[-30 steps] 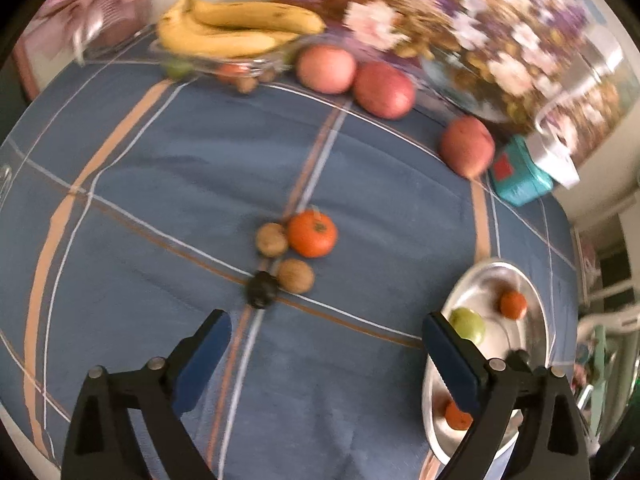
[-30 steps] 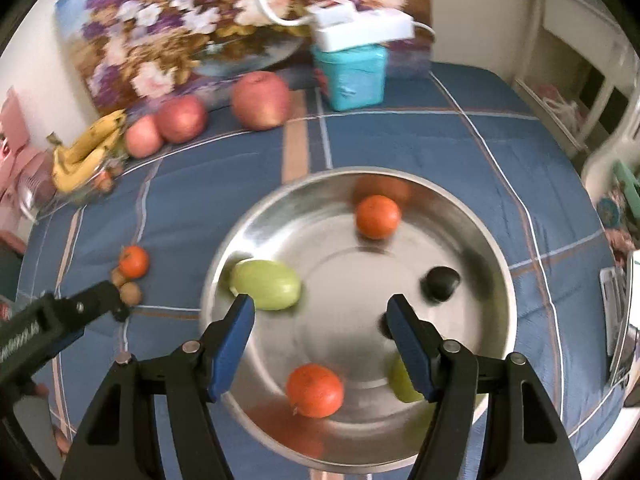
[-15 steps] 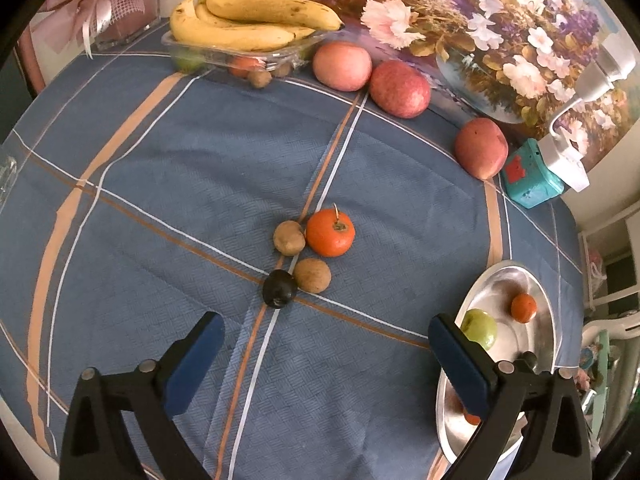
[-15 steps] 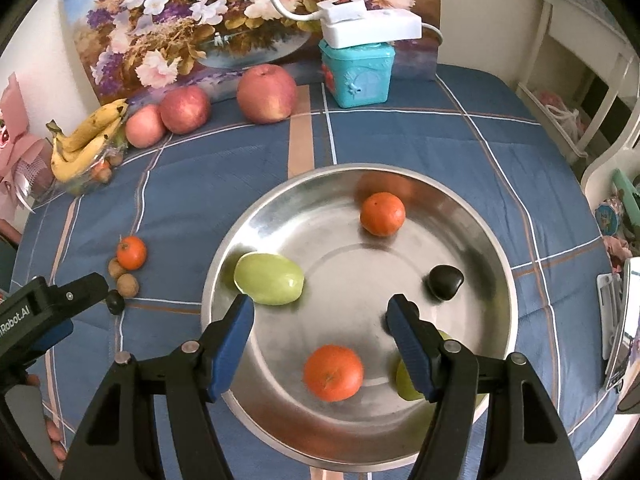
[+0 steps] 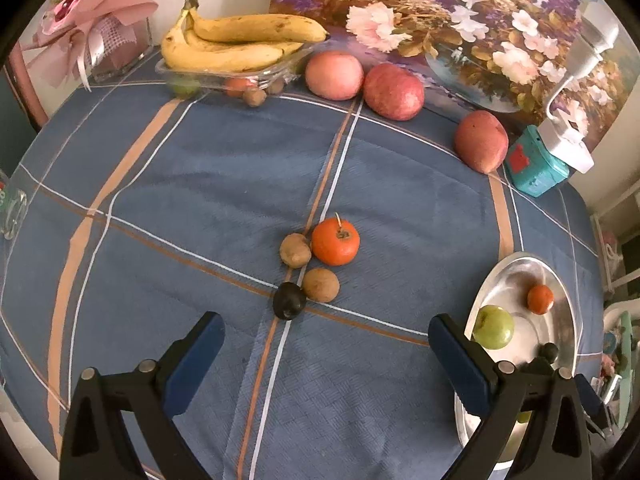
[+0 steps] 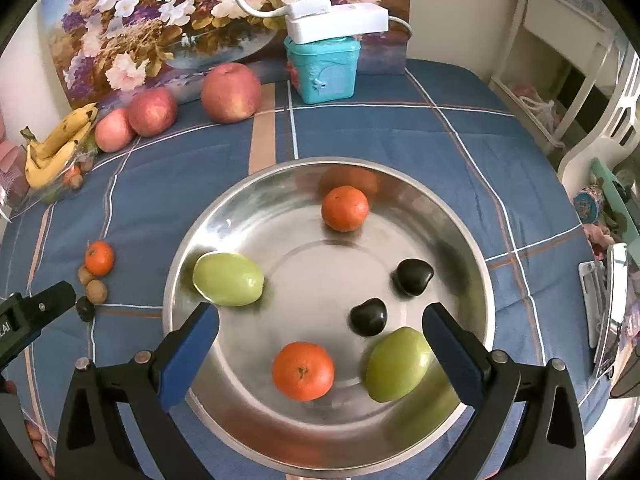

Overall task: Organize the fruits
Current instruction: 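Lift both open tools up and away from the steel plate, then move both open tools toward the loose tangerine, kiwis and black plum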

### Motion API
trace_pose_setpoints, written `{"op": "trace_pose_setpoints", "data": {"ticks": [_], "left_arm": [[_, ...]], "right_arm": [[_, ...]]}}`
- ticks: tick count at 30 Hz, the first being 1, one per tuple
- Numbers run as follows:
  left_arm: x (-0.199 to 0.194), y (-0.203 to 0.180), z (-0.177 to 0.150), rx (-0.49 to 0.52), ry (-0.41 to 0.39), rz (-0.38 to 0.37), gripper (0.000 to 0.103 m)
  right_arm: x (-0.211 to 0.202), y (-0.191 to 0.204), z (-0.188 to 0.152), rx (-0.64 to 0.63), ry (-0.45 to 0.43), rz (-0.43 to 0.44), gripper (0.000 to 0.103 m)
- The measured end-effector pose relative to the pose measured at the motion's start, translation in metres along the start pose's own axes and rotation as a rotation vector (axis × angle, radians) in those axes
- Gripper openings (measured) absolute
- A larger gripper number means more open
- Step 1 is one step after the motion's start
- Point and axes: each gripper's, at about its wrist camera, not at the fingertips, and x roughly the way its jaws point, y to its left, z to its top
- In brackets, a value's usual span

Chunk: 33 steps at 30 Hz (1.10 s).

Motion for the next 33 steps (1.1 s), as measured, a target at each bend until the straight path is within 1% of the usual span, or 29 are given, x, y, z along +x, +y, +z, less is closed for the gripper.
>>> {"op": "trace_pose_setpoints", "data": {"ticks": [2,3,6,8,12,15,17,18,22,23,27,33], "left_arm": [[-0.003,-0.004,0.0,0.041,-0.02,0.025,0.103],[-0.005,-0.008,0.001,0.087,-0.036,0.049,0.103],[-0.008,-0.019,0.001,0.182,-0.059,0.087,0.103],[-0.009,-0.021,0.001,0.21,-0.065,0.091,0.103],[-0.01,-0.019,0.007,0.237,-0.064,0.086,0.103],[-0.012,-0.019,0.01,0.321,-0.081,0.14,0.103],[-0.013,-0.014,0.014,0.342,-0.093,0.178,0.103],[-0.013,-0.009,0.017,0.338,-0.094,0.186,0.103],[-0.015,0.018,0.03,0.287,-0.086,0.171,0.103],[-0.016,0.025,0.033,0.279,-0.093,0.184,0.103],[-0.02,0.057,0.045,0.251,-0.118,0.283,0.103],[-0.023,0.112,0.059,0.127,-0.106,0.295,0.103]], "right_arm": [[0.0,0.0,0.0,0.003,-0.001,-0.005,0.102],[0.001,0.0,0.0,0.005,0.0,-0.006,0.102],[0.001,0.0,-0.001,0.01,0.002,-0.009,0.102],[0.001,0.001,-0.001,0.009,0.001,-0.013,0.102],[0.001,0.004,-0.001,0.008,-0.005,-0.023,0.102],[0.001,0.008,-0.003,0.006,0.0,-0.029,0.102],[0.002,0.013,-0.003,0.003,0.005,-0.031,0.102],[0.002,0.016,-0.003,0.0,0.007,-0.032,0.102],[0.001,0.035,-0.005,-0.031,0.003,-0.027,0.102],[0.0,0.04,-0.005,-0.039,0.003,-0.018,0.102],[0.0,0.069,-0.005,-0.096,0.01,0.02,0.102],[-0.004,0.114,-0.006,-0.145,0.013,0.081,0.102]]}}
